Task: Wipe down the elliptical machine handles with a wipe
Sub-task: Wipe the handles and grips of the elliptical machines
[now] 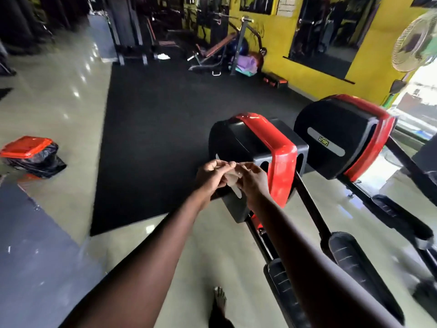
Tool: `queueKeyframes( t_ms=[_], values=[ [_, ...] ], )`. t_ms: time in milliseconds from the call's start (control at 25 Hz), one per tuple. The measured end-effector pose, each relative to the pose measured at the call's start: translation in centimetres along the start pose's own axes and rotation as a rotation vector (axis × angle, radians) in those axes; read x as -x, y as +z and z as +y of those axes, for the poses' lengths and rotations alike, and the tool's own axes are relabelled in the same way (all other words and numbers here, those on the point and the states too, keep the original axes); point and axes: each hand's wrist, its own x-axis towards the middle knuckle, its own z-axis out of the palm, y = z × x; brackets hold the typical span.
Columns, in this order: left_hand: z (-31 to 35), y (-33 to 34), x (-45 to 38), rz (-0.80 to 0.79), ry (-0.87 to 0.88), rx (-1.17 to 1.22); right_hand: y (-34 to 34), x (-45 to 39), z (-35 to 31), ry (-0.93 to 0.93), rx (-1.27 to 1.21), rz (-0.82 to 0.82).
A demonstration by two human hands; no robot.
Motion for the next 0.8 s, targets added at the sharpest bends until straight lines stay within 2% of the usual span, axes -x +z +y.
queueKeyframes(
  t_ms=[160,320,400,560,680,800],
  values=[
    [2.2,-3.3,-15.4,-0.018,0.001,-0.080,6.6,-15.1,0.3,0.068,-0.040,-0.080],
    [7.5,-8.5,-28.8,0.112,0.015,-0.070,14.8,-27.6,-2.3,0.139,-0.018,-0.267],
    [9.2,-11.7,-35.4,0.182,0.032,-0.063,19.6,-33.8,-3.0,0.117,0.039,-0.322],
    [9.4,-18.1,-48.4,0.132,-0.072,-0.024,28.5,-46.5,-1.8,0.075,0.075,-0.277],
    [9.4,-23.2,-60.3,0.106,-0.055,-0.022,35.3,-55.8,-0.7,0.094,0.156,-0.225],
    [12.3,-25.7,-71.1,0.131,-0.038,0.002,39.8,-64.1,-1.6,0.085,0.146,-0.150]
  ],
)
